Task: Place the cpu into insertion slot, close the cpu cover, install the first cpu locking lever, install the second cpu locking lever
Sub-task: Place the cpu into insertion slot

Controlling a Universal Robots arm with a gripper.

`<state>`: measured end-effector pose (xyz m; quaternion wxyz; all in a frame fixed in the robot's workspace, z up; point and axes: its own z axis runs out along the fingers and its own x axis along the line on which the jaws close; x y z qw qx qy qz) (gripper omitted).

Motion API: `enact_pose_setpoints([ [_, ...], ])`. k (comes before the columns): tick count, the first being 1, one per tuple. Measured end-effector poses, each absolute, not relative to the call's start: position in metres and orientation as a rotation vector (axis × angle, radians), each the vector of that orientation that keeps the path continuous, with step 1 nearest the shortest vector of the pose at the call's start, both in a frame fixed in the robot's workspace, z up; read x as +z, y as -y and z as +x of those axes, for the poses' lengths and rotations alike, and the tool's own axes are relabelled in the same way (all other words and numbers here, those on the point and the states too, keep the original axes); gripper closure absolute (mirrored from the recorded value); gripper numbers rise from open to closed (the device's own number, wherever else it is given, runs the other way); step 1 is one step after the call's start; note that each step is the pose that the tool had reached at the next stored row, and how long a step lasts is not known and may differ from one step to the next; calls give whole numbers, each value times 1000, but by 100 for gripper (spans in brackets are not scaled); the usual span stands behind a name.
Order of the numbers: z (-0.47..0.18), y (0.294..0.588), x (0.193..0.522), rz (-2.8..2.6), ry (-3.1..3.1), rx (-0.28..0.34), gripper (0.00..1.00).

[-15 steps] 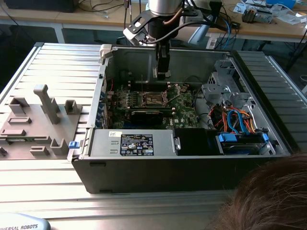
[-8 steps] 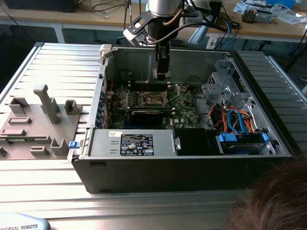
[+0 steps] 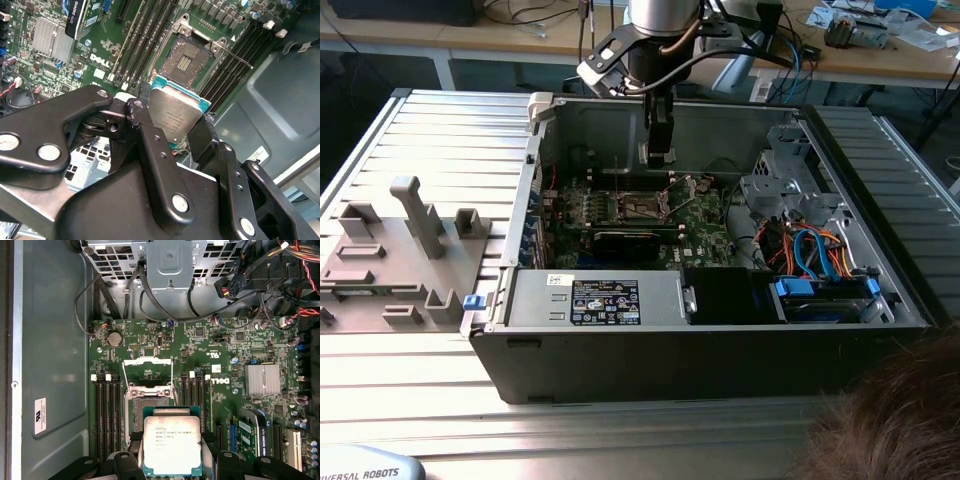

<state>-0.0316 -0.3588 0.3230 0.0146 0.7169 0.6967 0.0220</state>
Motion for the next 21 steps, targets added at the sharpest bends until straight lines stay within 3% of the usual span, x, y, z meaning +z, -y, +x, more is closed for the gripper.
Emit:
enact_pose_setpoints([
  [21,-32,359,319,2231,-2168,68,46],
])
